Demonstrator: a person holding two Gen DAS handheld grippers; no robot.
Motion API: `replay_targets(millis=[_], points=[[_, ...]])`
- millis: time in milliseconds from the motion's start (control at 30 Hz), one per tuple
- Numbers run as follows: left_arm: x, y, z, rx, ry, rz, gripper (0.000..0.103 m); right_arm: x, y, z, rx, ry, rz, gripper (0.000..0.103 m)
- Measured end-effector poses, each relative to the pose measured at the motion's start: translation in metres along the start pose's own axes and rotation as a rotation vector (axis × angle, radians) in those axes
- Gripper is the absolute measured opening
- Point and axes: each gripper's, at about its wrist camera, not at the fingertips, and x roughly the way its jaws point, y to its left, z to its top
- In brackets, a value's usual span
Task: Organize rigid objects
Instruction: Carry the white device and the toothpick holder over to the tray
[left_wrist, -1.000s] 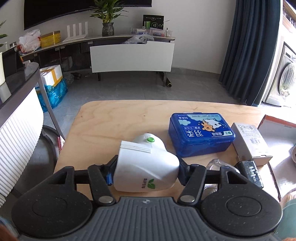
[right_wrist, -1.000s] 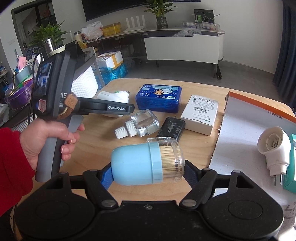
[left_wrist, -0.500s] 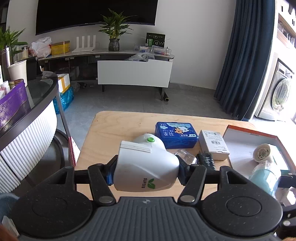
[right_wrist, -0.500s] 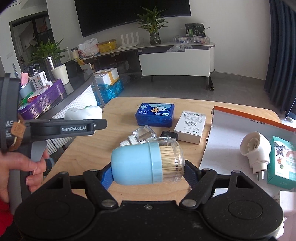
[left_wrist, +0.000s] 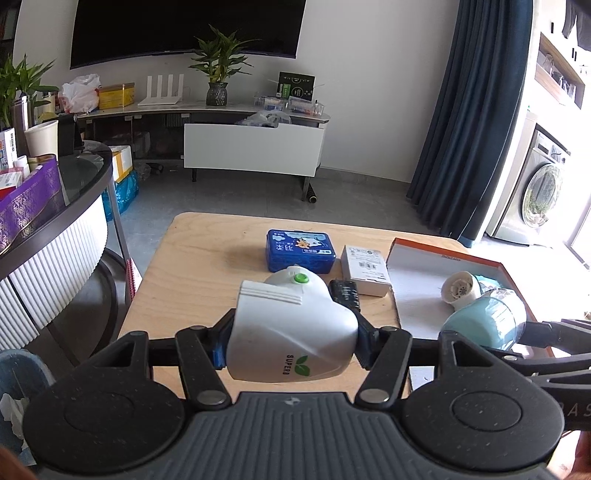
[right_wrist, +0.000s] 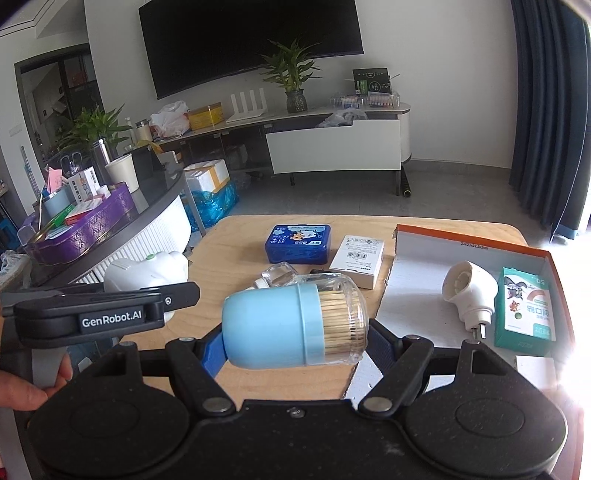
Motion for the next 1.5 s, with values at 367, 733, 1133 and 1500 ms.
replay_targets(millis=[367, 733, 1133, 1500], points=[[-0.010, -0.022, -0.005, 0.029, -0.010, -0.049, 0.062, -0.030, -0.017, -0.003, 0.043, -0.046, -0.042, 0.090], [-0.008, -0.044, -0.010, 0.064, 0.003, -0.111, 0.062, -0.047, -0.037, -0.009, 0.080, -0.065, -0.085, 0.090], [-0.002, -0.079, -0.014, 0.117, 0.020, -0.187, 0.062, -0.066, -0.073, -0.015, 0.149, -0.092, -0.171, 0.090], [0.003, -0.104, -0.016, 0.165, 0.032, -0.228, 0.062, -0.082, -0.101, -0.021, 0.202, -0.114, -0.234, 0.090]])
